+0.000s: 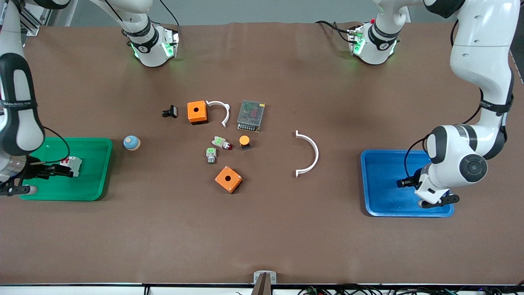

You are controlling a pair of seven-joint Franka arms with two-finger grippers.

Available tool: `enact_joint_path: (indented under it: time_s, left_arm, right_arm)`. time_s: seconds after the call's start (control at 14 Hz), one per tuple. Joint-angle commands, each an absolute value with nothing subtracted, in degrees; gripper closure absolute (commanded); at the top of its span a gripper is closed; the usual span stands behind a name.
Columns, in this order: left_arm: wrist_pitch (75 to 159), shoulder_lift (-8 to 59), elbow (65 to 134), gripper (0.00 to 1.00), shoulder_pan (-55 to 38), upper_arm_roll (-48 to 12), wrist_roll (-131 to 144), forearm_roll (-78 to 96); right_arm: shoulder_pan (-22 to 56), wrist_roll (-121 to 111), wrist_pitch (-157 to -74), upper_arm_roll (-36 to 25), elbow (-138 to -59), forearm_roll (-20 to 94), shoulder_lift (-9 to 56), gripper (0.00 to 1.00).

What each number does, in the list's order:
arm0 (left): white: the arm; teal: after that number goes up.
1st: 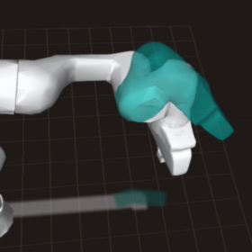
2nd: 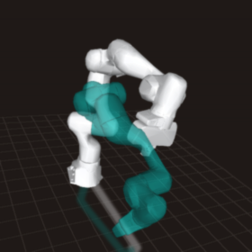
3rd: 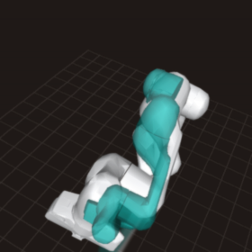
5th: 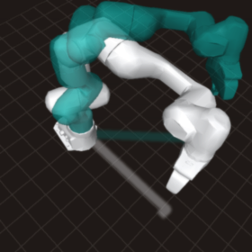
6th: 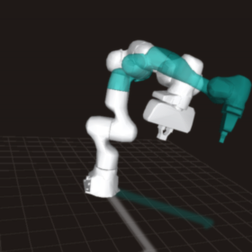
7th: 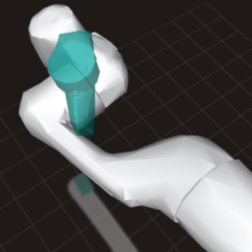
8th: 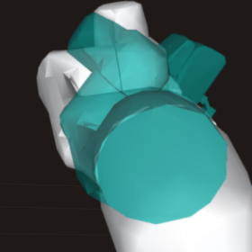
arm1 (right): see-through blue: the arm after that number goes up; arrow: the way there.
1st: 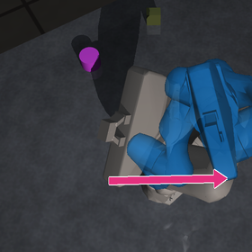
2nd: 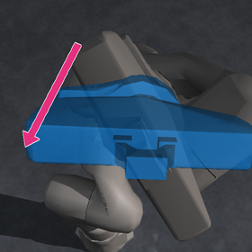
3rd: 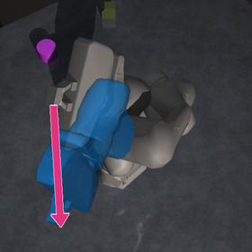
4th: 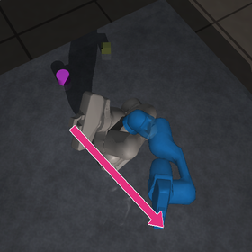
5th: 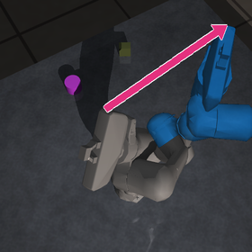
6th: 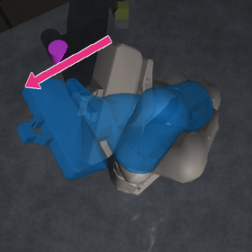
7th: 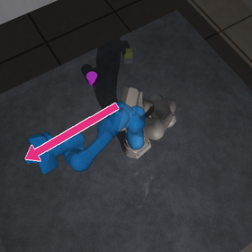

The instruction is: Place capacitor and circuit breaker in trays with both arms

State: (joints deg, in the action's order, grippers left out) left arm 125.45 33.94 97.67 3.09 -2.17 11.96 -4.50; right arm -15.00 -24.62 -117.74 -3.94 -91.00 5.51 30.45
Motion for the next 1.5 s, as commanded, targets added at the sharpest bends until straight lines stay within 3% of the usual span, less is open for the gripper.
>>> enact_joint_path:
  time_s: [0.0, 0.43, 0.71, 1.0, 1.43]
  left_arm:
    - [117.79, 22.36, 102.2, 0.0, 3.78, -2.46, 7.49, -3.69]
    - [114.71, 0.91, 115.39, 0.0, 4.57, -3.95, 5.36, -2.99]
    - [108.47, -5.0, 113.83, 0.0, 4.4, -4.39, 5.19, -0.01]
    - [99.68, -3.26, 103.3, 0.0, 4.04, -5.36, 4.05, 0.0]
    - [98.0, 2.02, 92.3, 0.0, 3.43, -6.77, 4.22, -0.09]
  right_arm:
    - [-11.0, -16.3, -110.68, -4.13, -86.84, 3.18, 29.19, 0.0]
    - [-3.7, -3.7, -96.88, -4.13, -87.19, 1.41, 19.97, 0.0]
    - [-0.71, 0.96, -91.33, -3.96, -86.66, 0.36, 15.21, 0.0]
    - [0.17, 1.14, -88.68, -3.78, -83.24, -0.88, 14.85, 0.0]
    - [0.53, 1.14, -88.68, -3.87, -79.8, -0.62, 15.29, 0.0]
